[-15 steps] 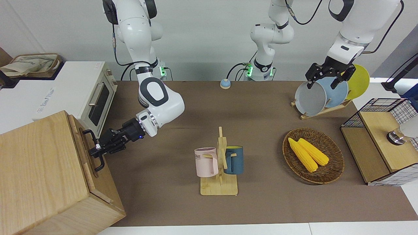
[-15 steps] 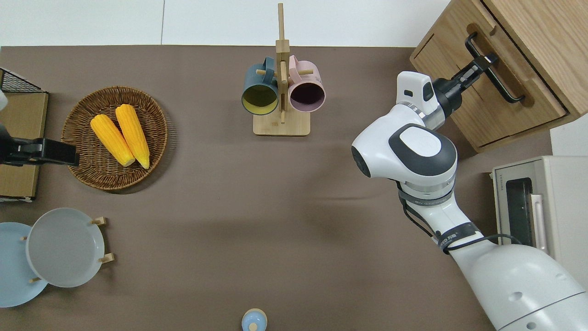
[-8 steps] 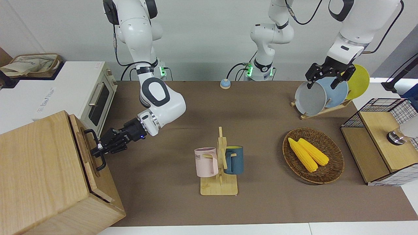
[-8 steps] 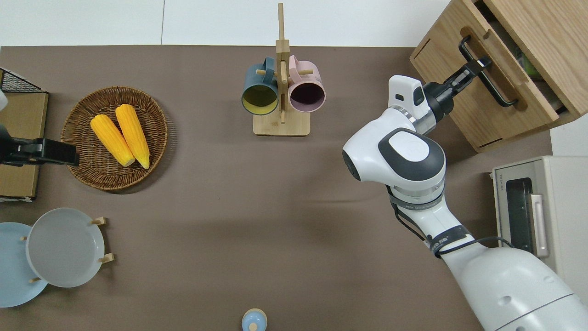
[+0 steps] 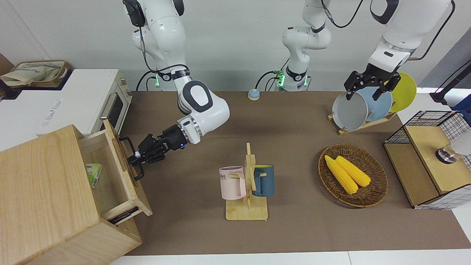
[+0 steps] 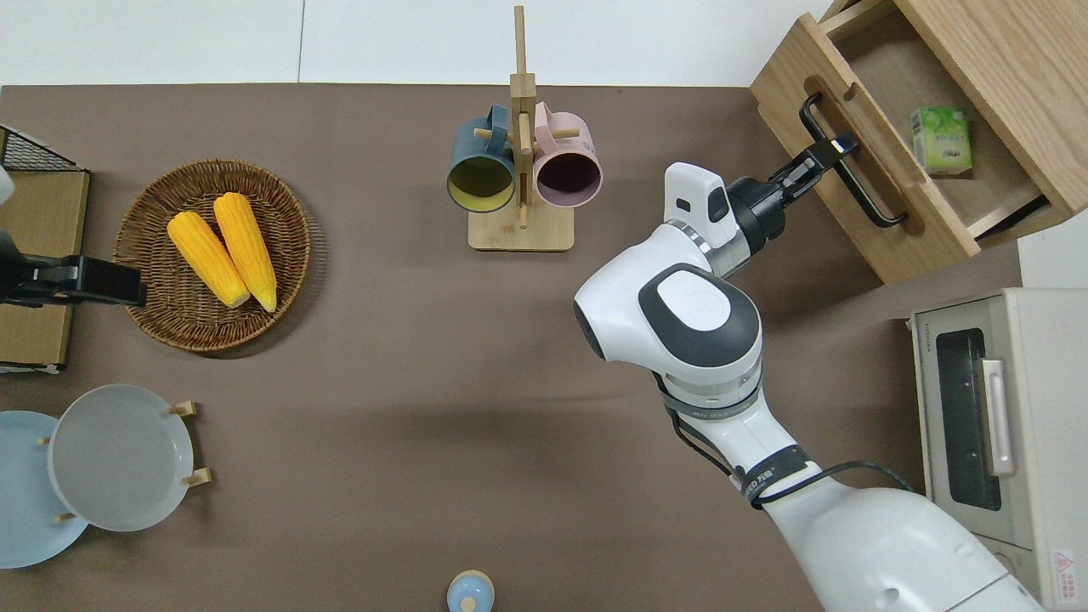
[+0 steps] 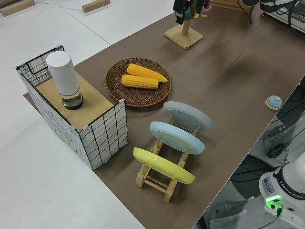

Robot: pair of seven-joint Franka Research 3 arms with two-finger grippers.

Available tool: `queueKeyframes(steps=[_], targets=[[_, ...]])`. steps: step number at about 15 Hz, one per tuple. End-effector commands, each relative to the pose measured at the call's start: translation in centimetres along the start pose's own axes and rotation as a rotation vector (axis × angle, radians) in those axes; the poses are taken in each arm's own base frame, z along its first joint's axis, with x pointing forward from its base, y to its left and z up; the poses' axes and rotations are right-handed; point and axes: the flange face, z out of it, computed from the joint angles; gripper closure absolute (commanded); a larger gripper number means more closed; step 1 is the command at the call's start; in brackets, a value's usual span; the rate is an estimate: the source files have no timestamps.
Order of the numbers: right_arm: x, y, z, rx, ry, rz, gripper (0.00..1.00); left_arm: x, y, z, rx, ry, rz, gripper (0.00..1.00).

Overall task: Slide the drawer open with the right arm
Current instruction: 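Pull the drawer handle toward the robot with the right gripper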

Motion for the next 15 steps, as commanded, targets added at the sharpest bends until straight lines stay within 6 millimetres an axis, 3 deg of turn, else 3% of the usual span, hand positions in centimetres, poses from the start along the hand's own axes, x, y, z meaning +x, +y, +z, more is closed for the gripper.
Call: queueKeyframes(steps=[1,7,15], targets=[[1.3,0.9,-3.4,0.012,0.037,0.011,1.000,0.4,0.0,-0.2,0.017,0.008,0.007,0.00],[1.8,0.1,-8.0,0.012,0.034,0.000,1.000,0.4,0.0,-0.2,0.017,0.008,0.007,0.00],[2.4,-0.4,-12.1,-0.002,0.032,-0.012,1.000,0.4,0.0,-0.2,0.017,0.008,0.007,0.00]])
